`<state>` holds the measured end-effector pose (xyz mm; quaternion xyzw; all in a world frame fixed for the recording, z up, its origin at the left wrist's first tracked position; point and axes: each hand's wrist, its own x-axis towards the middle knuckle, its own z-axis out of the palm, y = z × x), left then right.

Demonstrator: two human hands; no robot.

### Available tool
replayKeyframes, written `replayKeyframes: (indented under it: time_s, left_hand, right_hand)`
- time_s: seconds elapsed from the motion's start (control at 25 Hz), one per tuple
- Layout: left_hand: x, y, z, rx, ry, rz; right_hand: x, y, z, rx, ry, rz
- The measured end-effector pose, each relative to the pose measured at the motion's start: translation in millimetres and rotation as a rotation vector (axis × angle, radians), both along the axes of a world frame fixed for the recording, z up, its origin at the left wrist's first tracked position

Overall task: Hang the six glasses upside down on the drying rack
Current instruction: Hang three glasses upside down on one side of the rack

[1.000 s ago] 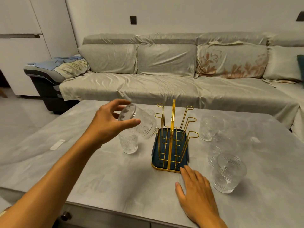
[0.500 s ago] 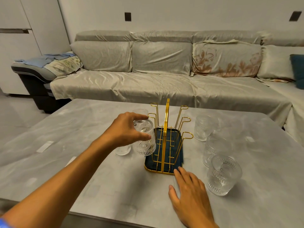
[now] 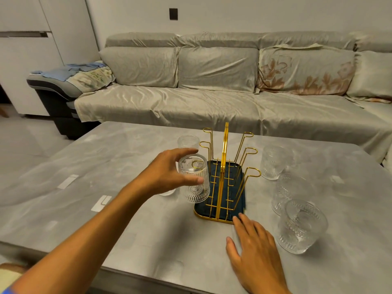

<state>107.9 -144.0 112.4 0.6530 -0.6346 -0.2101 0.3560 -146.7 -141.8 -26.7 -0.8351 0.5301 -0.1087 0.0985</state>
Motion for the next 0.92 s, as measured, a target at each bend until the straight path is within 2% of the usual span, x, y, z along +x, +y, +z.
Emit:
replayKeyframes:
  time_s: [0.08,0.16,0.2,0.28,0.36,0.4,0.56,0.68,0.8,0.92]
  left_hand:
    - [14.8,7.5,-12.3,-0.176,0.313,0.089]
    - [35.2,8.2,-35.2,-0.368,0.631,0.41]
    - [43.2,7.5,-47.9,-0.367,0.678,0.557]
    - [53.7,4.5,-77.8,-0.169,0.606,0.638]
    - [55.4,-0.5,-107.1,0.028,0.529,0.498]
    - [55.1,-3.4,-116.9,0.067,0.497,0.461]
    - [55.5,-14.0,-129.0,0.045,0.334,0.581]
    - [58.5,-12.9,-117.3,-0.015,0.397,0.543]
    - [75.0,-9.9,-74.1,-0.149,0.465,0.528]
    - [89.7,-8.5,0.0,-0.215,0.391,0.433]
  right_hand:
    - [1.0,-0.1,1.0,0.001,-0.002,0.001]
    - [2.4,-0.5,1.1,0.0,0.006,0.004]
    - [2.4,-0.5,1.2,0.004,0.007,0.005]
    - [2.7,-1.2,1.1,0.002,0.006,0.004]
    - [2.7,-2.3,0.8,-0.027,0.013,0.004]
    - [3.4,-2.9,0.2,-0.041,0.017,0.007]
    - [3.9,-5.1,-3.0,-0.042,0.008,0.009]
    - [2.7,-5.5,-3.6,-0.057,0.012,0.012]
    - [2.8,-5.2,-3.3,-0.057,0.007,0.014]
    - [3.7,-4.5,-3.1,-0.053,0.002,0.009]
